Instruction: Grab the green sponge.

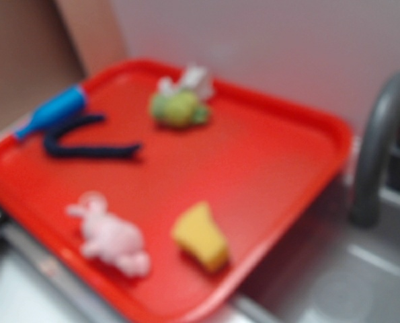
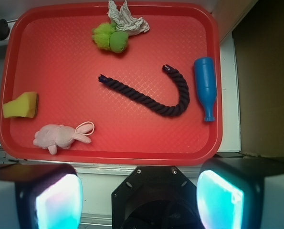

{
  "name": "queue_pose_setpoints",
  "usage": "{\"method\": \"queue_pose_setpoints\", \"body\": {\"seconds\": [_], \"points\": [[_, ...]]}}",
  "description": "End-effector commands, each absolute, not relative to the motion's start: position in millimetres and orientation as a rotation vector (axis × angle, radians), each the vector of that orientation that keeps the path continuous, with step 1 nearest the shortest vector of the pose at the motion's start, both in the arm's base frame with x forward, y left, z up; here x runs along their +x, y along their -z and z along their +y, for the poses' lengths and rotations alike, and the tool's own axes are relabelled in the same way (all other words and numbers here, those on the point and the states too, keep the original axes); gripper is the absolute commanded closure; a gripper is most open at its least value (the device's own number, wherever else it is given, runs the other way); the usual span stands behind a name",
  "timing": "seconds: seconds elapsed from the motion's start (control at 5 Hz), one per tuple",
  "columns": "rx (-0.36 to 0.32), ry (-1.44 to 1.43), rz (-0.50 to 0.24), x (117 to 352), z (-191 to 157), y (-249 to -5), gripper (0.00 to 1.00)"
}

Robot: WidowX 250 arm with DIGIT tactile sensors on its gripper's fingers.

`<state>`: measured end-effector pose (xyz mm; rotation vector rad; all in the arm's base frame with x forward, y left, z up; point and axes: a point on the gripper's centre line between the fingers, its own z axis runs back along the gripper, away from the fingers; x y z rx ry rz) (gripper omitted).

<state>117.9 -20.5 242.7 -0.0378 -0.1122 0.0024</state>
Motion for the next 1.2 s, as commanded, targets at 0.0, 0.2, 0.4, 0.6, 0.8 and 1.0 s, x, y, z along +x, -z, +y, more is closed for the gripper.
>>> {"method": "queue_pose_setpoints", "body": {"seconds": [0.0,0.2,0.4,0.6,0.8,1.0], "points": [[-0.038,-0.002,-0.112,117.9,-20.5,-242.7,0.00],[-0.027,0.249,-0.132,151.3,-18.3,-240.8,0.00],[0.052,0.504,-0.144,178.2,-39.7,-230.3,0.00],[0.056,0.753,-0.190,203.9,-73.8,-220.2,0.00],[0.063,1.007,-0.164,200.5,-121.4,-208.5,0.00],[0.038,1.257,-0.152,184.1,-164.0,-199.2,0.00]]}}
